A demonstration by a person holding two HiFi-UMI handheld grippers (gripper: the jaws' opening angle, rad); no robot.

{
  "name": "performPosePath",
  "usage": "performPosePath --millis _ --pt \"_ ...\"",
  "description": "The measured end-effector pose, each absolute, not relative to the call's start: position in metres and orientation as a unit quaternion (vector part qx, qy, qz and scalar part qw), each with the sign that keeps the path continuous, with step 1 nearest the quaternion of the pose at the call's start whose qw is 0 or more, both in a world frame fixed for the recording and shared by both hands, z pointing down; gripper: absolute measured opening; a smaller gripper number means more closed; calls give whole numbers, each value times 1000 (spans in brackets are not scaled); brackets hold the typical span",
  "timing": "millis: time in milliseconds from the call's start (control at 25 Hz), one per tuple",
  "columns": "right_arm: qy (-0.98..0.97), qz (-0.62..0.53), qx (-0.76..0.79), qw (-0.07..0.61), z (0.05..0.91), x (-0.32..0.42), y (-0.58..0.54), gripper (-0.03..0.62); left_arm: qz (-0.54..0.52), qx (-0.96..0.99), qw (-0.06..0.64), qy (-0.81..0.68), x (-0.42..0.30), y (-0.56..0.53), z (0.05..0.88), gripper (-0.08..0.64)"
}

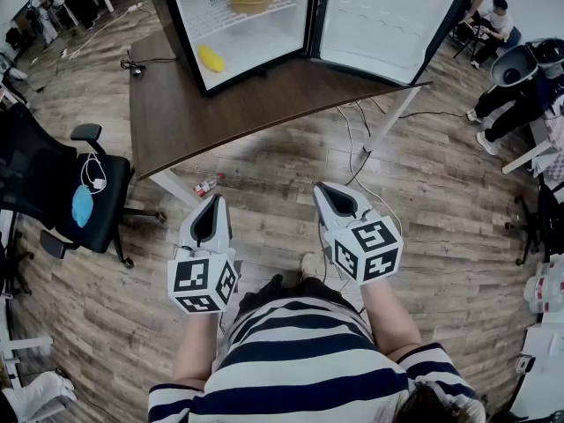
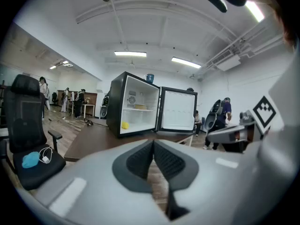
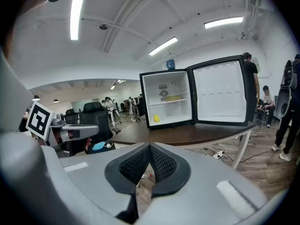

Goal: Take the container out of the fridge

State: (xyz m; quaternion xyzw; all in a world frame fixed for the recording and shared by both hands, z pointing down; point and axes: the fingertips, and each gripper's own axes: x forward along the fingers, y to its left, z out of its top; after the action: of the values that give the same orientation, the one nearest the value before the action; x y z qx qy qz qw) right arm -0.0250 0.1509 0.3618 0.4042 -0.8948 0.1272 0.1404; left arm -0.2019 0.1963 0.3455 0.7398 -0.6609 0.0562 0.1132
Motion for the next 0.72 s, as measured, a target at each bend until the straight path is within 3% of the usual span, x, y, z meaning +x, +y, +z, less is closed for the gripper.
performPosePath --millis 720 --pt "-904 124 383 141 371 -19 91 -3 63 725 108 -677 -196 159 352 0"
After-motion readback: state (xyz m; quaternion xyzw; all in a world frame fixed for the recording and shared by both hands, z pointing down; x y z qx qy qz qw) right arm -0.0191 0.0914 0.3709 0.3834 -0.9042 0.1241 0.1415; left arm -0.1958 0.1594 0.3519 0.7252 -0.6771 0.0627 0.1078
